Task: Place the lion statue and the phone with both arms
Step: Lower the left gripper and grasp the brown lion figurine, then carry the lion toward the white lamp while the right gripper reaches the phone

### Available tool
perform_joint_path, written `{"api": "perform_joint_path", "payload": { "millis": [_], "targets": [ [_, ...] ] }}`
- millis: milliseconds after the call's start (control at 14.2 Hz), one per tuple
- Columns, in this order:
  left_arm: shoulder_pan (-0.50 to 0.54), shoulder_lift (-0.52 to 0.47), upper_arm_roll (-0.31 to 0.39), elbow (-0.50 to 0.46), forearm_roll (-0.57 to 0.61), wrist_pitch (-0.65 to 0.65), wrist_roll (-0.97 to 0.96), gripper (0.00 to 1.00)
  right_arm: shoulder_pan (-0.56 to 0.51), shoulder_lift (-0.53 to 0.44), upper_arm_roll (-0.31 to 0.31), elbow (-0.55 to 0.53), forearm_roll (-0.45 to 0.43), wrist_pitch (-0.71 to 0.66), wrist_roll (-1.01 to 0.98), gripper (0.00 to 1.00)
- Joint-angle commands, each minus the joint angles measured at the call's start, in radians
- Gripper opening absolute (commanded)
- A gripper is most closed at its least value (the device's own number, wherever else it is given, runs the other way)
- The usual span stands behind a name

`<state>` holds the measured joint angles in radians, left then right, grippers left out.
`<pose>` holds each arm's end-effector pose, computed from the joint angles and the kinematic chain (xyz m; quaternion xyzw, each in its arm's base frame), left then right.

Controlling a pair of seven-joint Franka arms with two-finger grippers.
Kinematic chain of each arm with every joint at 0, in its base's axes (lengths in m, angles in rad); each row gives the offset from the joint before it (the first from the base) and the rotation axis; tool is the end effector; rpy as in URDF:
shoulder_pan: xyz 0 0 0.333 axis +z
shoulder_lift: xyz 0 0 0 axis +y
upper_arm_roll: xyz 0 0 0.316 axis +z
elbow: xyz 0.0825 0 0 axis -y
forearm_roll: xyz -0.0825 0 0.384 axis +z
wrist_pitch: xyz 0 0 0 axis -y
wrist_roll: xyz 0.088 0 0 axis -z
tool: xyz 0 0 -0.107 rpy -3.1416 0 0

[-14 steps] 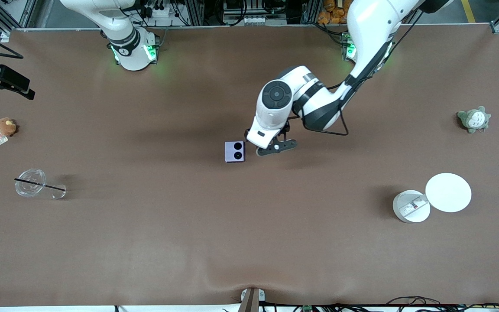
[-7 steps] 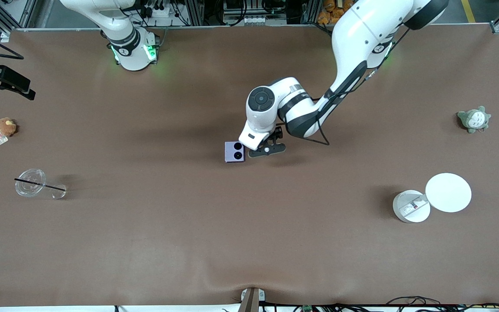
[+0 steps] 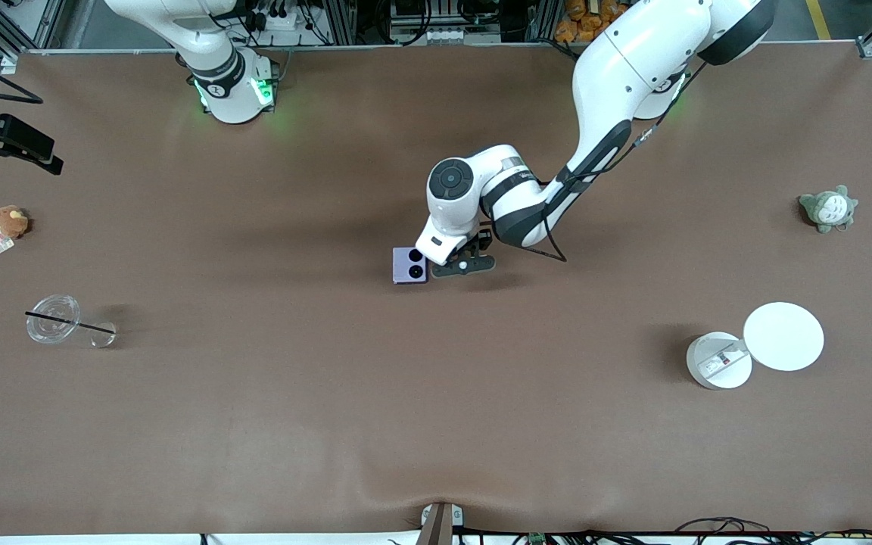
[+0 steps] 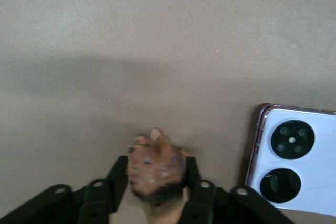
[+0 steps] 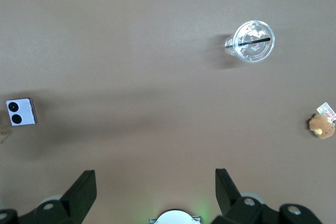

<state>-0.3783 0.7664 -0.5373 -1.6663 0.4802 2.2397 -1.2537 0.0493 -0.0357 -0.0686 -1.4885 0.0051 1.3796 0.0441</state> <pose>0.4505 -0.4997 0.2002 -0.9973 -0.0682 0.0148 0.0233 0.5227 -0.0103 0.6657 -0.9988 0.0312 0.0367 0.0033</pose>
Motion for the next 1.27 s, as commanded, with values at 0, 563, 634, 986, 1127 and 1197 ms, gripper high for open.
{"api": "perform_joint_path", "payload": {
  "millis": [0, 563, 634, 986, 1127, 1197],
  "targets": [
    [-0.005, -0.009, 0.005, 0.011, 0.026, 0.001, -0.021, 0.00, -0.002, 0.005, 0.004, 0.007, -0.001, -0.010, -0.010, 1.00],
    [0.228, -0.176, -0.003, -0.007, 0.029, -0.181, 0.262, 0.00, 0.108, 0.060, 0.010, 0.010, 0.016, -0.039, -0.004, 1.00],
    [0.275, -0.176, -0.001, -0.010, 0.029, -0.181, 0.349, 0.00, 0.142, 0.065, 0.010, 0.010, 0.016, -0.039, -0.001, 1.00],
    [0.488, -0.150, -0.001, 0.000, 0.121, -0.158, 0.764, 0.00, 0.260, 0.167, 0.010, 0.016, 0.108, -0.022, 0.005, 1.00],
    [0.538, -0.121, 0.000, 0.003, 0.132, -0.096, 0.835, 0.00, 0.288, 0.213, 0.010, 0.016, 0.168, 0.034, 0.006, 1.00],
    [0.558, -0.105, 0.000, 0.003, 0.132, -0.065, 0.862, 0.00, 0.308, 0.236, 0.010, 0.013, 0.168, 0.068, 0.006, 1.00]
  ]
}}
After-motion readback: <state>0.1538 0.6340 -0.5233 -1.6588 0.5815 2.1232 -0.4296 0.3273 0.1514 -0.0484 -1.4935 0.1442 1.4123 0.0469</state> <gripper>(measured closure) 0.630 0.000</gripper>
